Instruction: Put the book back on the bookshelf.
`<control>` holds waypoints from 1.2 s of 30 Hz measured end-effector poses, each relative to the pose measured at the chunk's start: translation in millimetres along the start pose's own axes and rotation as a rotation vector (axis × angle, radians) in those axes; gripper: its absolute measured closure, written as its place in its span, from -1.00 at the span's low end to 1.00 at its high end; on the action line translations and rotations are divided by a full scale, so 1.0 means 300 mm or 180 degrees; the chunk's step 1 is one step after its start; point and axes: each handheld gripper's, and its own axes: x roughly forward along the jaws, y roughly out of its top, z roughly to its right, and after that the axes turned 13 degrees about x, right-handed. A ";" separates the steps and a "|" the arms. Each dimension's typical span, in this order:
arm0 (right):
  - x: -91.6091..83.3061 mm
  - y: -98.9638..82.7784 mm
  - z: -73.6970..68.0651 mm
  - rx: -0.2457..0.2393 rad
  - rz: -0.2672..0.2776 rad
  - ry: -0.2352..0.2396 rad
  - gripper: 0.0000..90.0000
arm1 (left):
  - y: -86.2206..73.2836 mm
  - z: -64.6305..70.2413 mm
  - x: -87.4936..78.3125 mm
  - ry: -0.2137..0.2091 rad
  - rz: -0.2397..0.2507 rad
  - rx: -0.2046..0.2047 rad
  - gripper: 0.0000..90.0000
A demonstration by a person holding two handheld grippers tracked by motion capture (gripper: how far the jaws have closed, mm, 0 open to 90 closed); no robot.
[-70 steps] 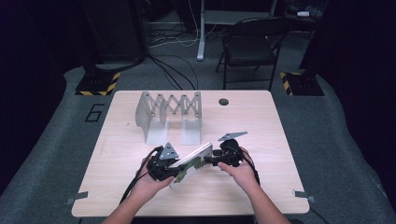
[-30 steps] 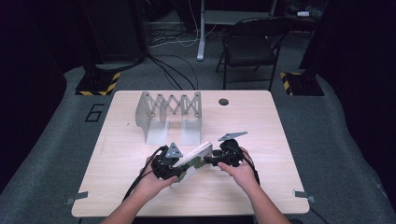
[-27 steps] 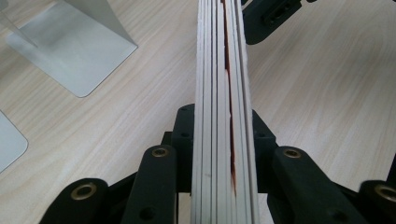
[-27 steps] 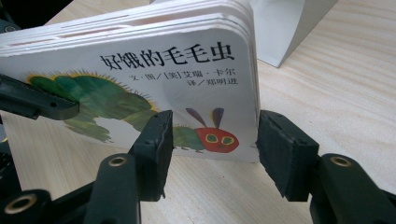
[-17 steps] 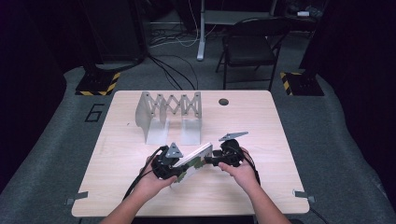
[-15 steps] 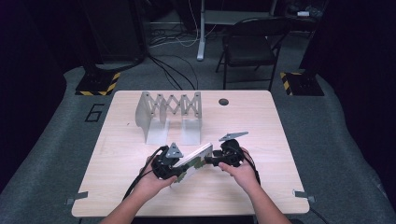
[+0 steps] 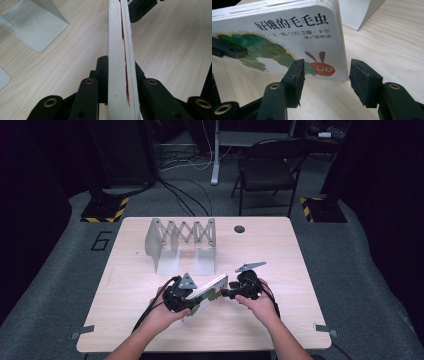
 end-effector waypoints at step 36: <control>-0.009 -0.002 0.015 0.0083 0.0004 -0.0022 0.00 | 0.011 0.012 -0.011 0.0101 0.0096 -0.0051 0.68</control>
